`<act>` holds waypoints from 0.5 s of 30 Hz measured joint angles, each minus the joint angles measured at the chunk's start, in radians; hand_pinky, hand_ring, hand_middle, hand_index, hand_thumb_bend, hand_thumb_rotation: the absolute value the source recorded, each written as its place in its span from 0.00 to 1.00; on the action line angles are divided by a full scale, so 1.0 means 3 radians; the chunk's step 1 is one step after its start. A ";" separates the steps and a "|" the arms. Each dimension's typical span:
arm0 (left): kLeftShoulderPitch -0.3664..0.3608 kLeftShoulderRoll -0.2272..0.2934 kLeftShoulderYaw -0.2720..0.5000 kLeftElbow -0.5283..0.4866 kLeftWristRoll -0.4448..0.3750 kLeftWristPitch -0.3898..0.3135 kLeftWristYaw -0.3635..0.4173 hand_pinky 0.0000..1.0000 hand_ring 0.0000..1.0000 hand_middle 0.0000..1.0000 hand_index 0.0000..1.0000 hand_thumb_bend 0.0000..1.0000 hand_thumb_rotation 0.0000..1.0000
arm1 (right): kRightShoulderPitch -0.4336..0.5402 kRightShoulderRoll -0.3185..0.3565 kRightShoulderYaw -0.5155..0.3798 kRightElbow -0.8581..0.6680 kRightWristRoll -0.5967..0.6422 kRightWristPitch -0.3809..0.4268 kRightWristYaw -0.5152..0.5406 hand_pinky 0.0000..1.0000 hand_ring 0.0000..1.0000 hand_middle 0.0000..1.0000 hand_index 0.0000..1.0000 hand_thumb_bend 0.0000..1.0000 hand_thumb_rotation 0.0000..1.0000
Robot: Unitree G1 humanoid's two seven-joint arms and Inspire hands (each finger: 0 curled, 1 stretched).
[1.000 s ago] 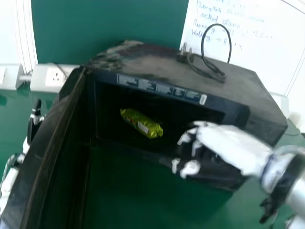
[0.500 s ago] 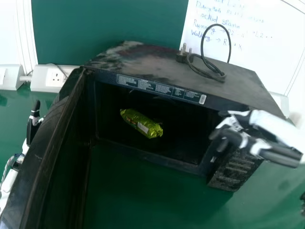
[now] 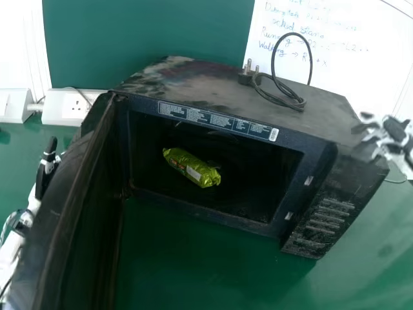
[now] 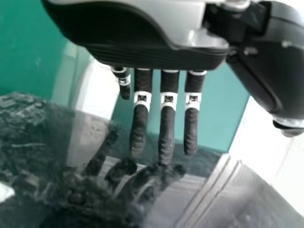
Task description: Put biscuit inside oven
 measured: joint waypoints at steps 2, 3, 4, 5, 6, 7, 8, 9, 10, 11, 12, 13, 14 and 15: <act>0.0031 0.0009 -0.0022 0.0005 0.0058 -0.0112 -0.0056 0.32 0.37 0.45 0.49 0.52 0.08 | 0.0016 0.0072 0.0080 0.0020 -0.0114 -0.0193 -0.0268 0.40 0.47 0.55 0.69 0.65 0.27; 0.0031 0.0027 -0.0032 0.0030 0.0081 -0.0187 -0.0088 0.32 0.38 0.46 0.49 0.52 0.08 | 0.0028 0.0118 0.0121 0.0017 -0.0154 -0.0291 -0.0387 0.40 0.48 0.55 0.69 0.65 0.26; 0.0031 0.0049 -0.0043 0.0061 0.0125 -0.0279 -0.0116 0.32 0.38 0.47 0.49 0.52 0.08 | 0.0056 0.0146 0.0154 0.0018 -0.0172 -0.0377 -0.0476 0.41 0.48 0.56 0.69 0.64 0.25; 0.0031 0.0063 -0.0056 0.0081 0.0170 -0.0362 -0.0139 0.31 0.39 0.48 0.49 0.52 0.08 | 0.0084 0.0157 0.0179 0.0023 -0.0180 -0.0445 -0.0525 0.41 0.48 0.56 0.68 0.63 0.25; 0.0030 0.0072 -0.0069 0.0099 0.0233 -0.0464 -0.0154 0.30 0.38 0.47 0.49 0.52 0.08 | 0.0106 0.0159 0.0191 0.0030 -0.0187 -0.0509 -0.0566 0.41 0.49 0.56 0.68 0.63 0.25; 0.0031 0.0086 -0.0088 0.0117 0.0298 -0.0559 -0.0160 0.29 0.38 0.46 0.49 0.52 0.08 | 0.0121 0.0158 0.0191 0.0035 -0.0192 -0.0557 -0.0607 0.40 0.49 0.56 0.67 0.63 0.24; 0.0031 0.0114 -0.0121 0.0123 0.0391 -0.0645 -0.0148 0.28 0.37 0.45 0.49 0.52 0.08 | 0.0133 0.0158 0.0191 0.0038 -0.0191 -0.0590 -0.0652 0.39 0.49 0.56 0.66 0.63 0.23; 0.0031 0.0150 -0.0163 0.0116 0.0494 -0.0726 -0.0131 0.28 0.36 0.44 0.49 0.52 0.08 | 0.0146 0.0158 0.0191 0.0042 -0.0188 -0.0617 -0.0695 0.37 0.48 0.56 0.65 0.62 0.23; 0.0032 0.0175 -0.0197 0.0096 0.0582 -0.0777 -0.0112 0.27 0.36 0.44 0.49 0.52 0.08 | 0.0166 0.0158 0.0191 0.0047 -0.0180 -0.0636 -0.0731 0.37 0.47 0.56 0.64 0.62 0.23; 0.0034 0.0187 -0.0215 0.0078 0.0618 -0.0792 -0.0103 0.27 0.35 0.44 0.49 0.52 0.07 | 0.0181 0.0158 0.0191 0.0053 -0.0177 -0.0644 -0.0751 0.36 0.47 0.56 0.63 0.64 0.25; 0.0043 0.0195 -0.0259 0.0051 0.0648 -0.0801 -0.0094 0.28 0.35 0.44 0.49 0.52 0.07 | 0.0208 0.0158 0.0191 0.0067 -0.0176 -0.0660 -0.0779 0.36 0.47 0.56 0.63 0.64 0.26; 0.0055 0.0196 -0.0287 0.0041 0.0658 -0.0812 -0.0094 0.28 0.35 0.43 0.49 0.52 0.07 | 0.0226 0.0158 0.0190 0.0070 -0.0175 -0.0667 -0.0806 0.36 0.46 0.55 0.63 0.65 0.28; 0.0066 0.0199 -0.0292 0.0041 0.0658 -0.0822 -0.0094 0.28 0.34 0.43 0.49 0.52 0.07 | 0.0239 0.0157 0.0189 0.0071 -0.0174 -0.0670 -0.0824 0.36 0.46 0.55 0.64 0.65 0.28; 0.0073 0.0210 -0.0302 0.0043 0.0665 -0.0847 -0.0097 0.28 0.34 0.42 0.49 0.52 0.07 | 0.0255 0.0155 0.0188 0.0070 -0.0173 -0.0671 -0.0845 0.36 0.47 0.55 0.64 0.65 0.28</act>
